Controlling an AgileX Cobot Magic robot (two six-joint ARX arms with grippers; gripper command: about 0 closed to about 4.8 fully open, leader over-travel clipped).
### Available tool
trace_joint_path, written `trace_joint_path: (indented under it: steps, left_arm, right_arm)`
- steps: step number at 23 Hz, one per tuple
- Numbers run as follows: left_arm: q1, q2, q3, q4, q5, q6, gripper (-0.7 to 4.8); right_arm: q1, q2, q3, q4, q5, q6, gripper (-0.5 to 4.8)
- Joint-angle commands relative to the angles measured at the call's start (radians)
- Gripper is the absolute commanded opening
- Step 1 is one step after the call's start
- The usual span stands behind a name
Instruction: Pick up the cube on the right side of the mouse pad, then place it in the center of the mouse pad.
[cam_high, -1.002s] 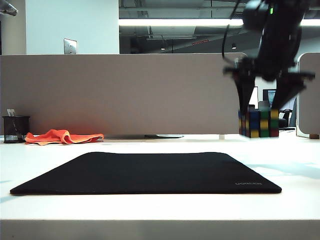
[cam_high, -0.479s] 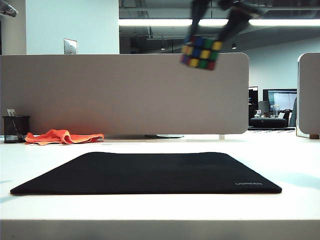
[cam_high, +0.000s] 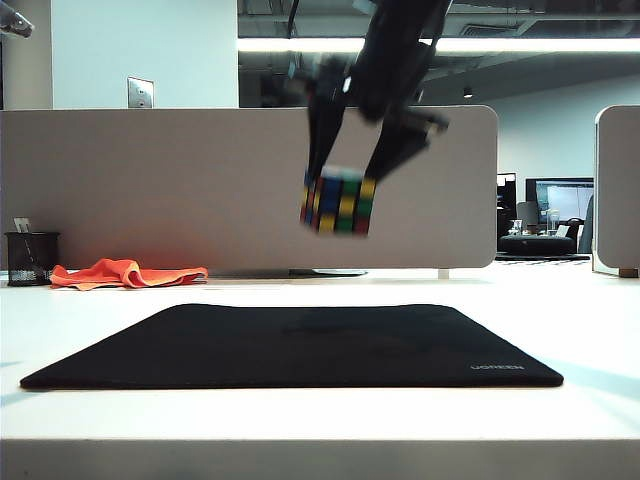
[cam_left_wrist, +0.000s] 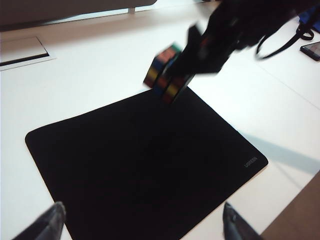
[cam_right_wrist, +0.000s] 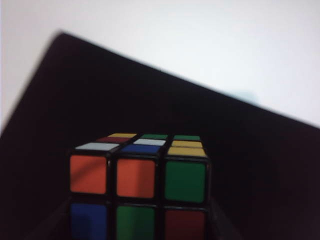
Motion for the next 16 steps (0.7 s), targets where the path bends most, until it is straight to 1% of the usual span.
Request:
trace_joint_path:
  steps: [1,7,8,11,12,16]
  left_arm:
    - [0.000,-0.001,0.005,0.007,0.001,0.005,4.04]
    - [0.000,-0.001,0.005,0.003,0.001,0.007,4.04]
    - [0.000,-0.002,0.005,-0.002,0.001,0.008,4.04]
    - [0.000,-0.002,0.005,-0.013,0.001,0.031,4.04]
    - [0.000,-0.002,0.005,-0.013,0.000,0.031,4.04]
    - [0.000,-0.002,0.005,-0.013,0.001,0.031,4.04]
  right_arm:
    - [0.015,0.064,0.004,0.027,0.000,-0.007,2.63]
    - [0.034,0.158,0.004,0.026,-0.010,-0.007,2.63]
    - [0.037,0.166,0.003,0.028,-0.010,-0.007,2.74]
    - [0.043,0.167,0.003,0.034,-0.011,-0.007,4.14]
    - [0.043,0.167,0.004,0.031,-0.012,-0.007,4.23]
    - [0.043,0.154,0.008,-0.030,-0.025,-0.007,4.23]
